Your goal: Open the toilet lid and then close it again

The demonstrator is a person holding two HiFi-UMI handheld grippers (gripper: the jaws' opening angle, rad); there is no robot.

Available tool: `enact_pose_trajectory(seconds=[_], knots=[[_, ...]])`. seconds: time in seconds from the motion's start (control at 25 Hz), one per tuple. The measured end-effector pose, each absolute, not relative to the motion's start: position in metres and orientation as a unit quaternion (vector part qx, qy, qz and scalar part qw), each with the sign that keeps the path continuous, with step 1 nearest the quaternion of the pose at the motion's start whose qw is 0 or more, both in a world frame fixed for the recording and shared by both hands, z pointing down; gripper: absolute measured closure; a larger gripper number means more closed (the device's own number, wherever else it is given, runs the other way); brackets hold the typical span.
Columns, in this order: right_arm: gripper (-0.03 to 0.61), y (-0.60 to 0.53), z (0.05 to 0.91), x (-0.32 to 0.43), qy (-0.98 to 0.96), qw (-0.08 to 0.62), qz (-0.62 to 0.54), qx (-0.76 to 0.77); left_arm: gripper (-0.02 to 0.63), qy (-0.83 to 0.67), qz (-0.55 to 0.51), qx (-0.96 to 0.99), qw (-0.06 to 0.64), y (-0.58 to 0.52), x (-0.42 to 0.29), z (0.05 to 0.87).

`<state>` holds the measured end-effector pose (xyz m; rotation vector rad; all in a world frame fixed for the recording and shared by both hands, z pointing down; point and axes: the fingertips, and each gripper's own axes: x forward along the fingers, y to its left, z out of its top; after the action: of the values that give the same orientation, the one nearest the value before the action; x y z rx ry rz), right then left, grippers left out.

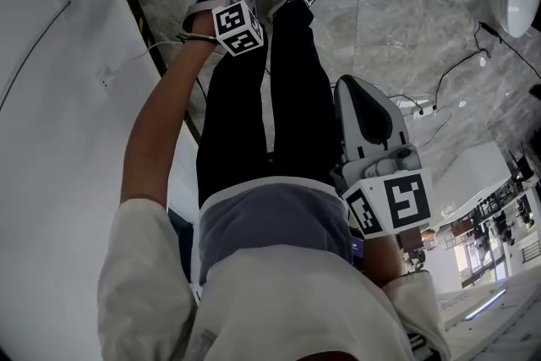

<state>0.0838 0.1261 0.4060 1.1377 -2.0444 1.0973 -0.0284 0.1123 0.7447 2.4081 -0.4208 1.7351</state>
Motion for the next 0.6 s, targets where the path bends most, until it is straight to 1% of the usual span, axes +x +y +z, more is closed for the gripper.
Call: enact_pose_trajectory(seconds=[0.2,0.6], knots=[[0.568,0.118,0.409,0.092,-0.756,0.275,0.409,0.431,0.568,-0.148,0.584,0.793,0.091,0.110,-0.029,0.754],[0.568,0.113,0.416,0.099,-0.752,0.281,0.408,0.435,0.571,-0.159,0.592,0.786,0.088,0.111,-0.031,0.765]])
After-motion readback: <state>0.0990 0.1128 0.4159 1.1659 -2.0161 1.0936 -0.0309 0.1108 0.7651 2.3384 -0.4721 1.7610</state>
